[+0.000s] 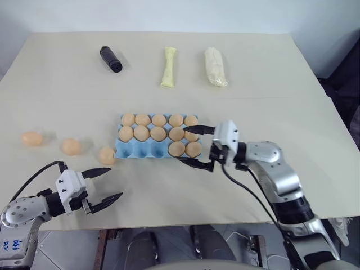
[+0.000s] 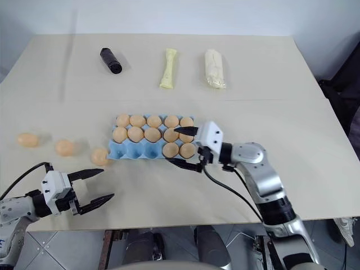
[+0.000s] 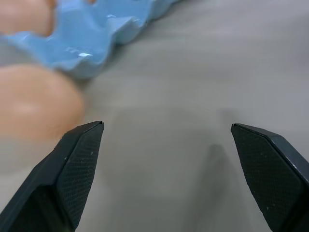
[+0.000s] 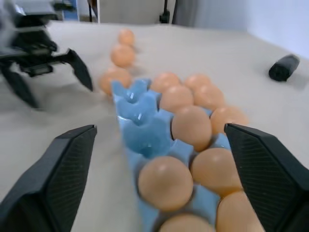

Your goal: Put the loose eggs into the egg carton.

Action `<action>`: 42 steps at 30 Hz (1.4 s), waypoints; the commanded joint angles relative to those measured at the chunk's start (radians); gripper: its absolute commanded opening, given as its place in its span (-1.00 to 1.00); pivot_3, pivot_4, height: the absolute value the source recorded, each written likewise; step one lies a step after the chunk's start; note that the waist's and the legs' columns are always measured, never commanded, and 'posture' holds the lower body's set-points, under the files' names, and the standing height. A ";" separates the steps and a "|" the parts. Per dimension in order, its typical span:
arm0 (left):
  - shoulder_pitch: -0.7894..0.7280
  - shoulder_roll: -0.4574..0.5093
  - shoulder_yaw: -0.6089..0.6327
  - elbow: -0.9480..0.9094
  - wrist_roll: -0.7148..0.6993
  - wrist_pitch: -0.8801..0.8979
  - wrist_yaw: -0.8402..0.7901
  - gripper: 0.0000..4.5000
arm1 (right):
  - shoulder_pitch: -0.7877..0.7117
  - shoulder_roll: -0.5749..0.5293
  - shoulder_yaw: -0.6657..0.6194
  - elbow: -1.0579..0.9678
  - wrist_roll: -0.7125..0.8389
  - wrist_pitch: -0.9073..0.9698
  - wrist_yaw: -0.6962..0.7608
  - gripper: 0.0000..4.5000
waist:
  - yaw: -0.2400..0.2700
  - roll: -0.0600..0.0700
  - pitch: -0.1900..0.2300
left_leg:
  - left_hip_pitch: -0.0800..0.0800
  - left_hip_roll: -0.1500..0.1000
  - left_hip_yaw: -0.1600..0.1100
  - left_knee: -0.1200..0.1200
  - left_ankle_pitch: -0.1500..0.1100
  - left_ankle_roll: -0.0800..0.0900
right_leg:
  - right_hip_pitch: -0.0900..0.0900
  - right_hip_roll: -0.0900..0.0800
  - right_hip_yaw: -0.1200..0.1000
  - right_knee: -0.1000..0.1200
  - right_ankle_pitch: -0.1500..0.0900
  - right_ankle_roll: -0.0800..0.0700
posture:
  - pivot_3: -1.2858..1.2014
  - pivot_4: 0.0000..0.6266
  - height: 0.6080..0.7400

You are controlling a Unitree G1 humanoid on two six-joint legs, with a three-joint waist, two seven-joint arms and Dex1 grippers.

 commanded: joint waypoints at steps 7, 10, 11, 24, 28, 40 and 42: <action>0.120 -0.154 0.154 -0.108 0.011 0.023 0.258 1.00 | 0.113 -0.132 -0.124 -0.079 0.120 -0.026 0.117 0.98 | -0.007 0.000 0.000 | 0.006 0.000 -0.002 -0.001 -0.001 0.001 | 0.010 0.000 0.001 -0.008 0.001 0.001 | 0.03 -0.52 1.00; 0.088 -0.176 0.145 -0.114 0.011 0.034 0.307 1.00 | 0.116 -0.146 -0.128 -0.066 0.115 -0.038 0.129 0.98 | -0.003 0.000 0.000 | 0.006 -0.001 -0.001 -0.001 -0.001 0.002 | 0.011 0.000 0.001 -0.010 0.002 0.002 | 0.03 -0.52 1.00; 0.071 -0.182 0.138 -0.113 0.013 0.036 0.322 1.00 | 0.116 -0.148 -0.126 -0.064 0.112 -0.039 0.134 0.98 | 0.000 0.000 0.000 | 0.006 -0.001 -0.001 -0.001 -0.001 0.002 | 0.011 0.000 0.000 -0.010 0.003 0.003 | 0.03 -0.52 1.00; -0.236 -0.164 -0.061 0.107 0.123 0.031 0.320 1.00 | 0.113 -0.133 -0.090 -0.078 0.069 -0.055 0.104 0.98 | 0.012 0.000 0.000 | 0.006 0.000 0.002 0.000 -0.001 0.002 | 0.008 0.001 0.001 -0.009 0.003 0.003 | 0.03 -0.52 1.00; -0.255 -0.154 -0.071 0.142 0.128 0.007 0.293 0.83 | 0.110 -0.130 -0.088 -0.085 0.068 -0.051 0.090 1.00 | 0.015 0.000 0.000 | 0.006 0.000 0.002 0.000 -0.001 0.002 | 0.008 0.001 0.000 -0.009 0.003 0.003 | 0.03 -0.52 1.00; -0.211 -0.080 -0.038 -0.063 -0.027 0.096 0.156 0.04 | 0.145 -0.131 -0.094 -0.107 0.060 -0.047 0.042 1.00 | 0.016 0.000 0.000 | 0.005 0.000 0.001 0.000 -0.001 0.002 | 0.008 0.000 0.000 -0.008 0.003 0.003 | 0.03 -0.52 1.00; -0.246 -0.063 -0.077 -0.095 -0.041 0.131 0.132 0.04 | 0.147 -0.131 -0.094 -0.106 0.058 -0.048 0.036 1.00 | 0.021 0.000 0.000 | 0.005 0.000 0.001 0.000 -0.001 0.002 | 0.009 0.000 0.000 -0.009 0.003 0.003 | 0.03 -0.52 1.00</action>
